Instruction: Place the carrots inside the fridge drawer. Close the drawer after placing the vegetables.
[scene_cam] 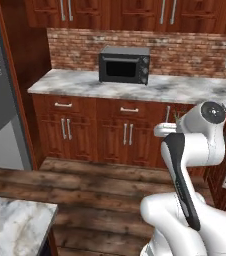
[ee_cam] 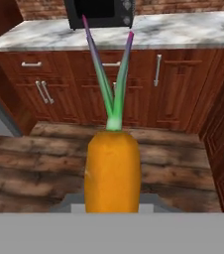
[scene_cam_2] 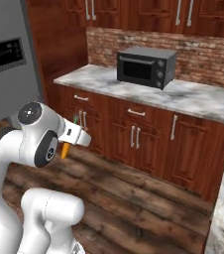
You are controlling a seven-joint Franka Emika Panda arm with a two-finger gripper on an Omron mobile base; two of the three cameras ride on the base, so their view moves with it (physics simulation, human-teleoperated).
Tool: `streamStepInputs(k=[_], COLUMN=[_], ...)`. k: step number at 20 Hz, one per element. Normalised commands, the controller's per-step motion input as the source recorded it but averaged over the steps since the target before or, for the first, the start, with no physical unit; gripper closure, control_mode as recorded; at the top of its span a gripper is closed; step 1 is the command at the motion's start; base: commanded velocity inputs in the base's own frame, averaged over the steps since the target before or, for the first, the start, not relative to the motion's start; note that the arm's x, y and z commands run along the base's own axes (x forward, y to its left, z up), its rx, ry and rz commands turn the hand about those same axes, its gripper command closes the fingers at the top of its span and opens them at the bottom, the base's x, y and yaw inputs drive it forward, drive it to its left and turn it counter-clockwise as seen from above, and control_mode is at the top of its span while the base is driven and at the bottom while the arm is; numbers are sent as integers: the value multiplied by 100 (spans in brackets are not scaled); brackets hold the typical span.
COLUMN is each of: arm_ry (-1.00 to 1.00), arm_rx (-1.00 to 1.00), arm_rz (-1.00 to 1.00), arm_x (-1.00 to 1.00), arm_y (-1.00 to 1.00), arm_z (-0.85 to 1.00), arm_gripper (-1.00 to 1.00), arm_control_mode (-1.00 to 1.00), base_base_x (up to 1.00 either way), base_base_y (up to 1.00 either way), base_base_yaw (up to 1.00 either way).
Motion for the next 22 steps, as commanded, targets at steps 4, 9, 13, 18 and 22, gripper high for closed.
streamStepInputs(k=[4, 9, 13, 18, 22], arm_ry=[0, 0, 0, 0, 0], arm_rx=[0, 0, 0, 0, 0], arm_rz=[0, 0, 0, 0, 0], arm_x=[0, 0, 0, 0, 0], arm_y=[0, 0, 0, 0, 0], arm_z=[0, 0, 0, 0, 0], arm_gripper=[100, 100, 100, 100, 100], arm_control_mode=[100, 100, 100, 100, 100], base_base_x=[-73, -81, -87, -88, -89], base_base_y=[60, 50, 49, 53, 56], base_base_yaw=[0, 0, 0, 0, 0])
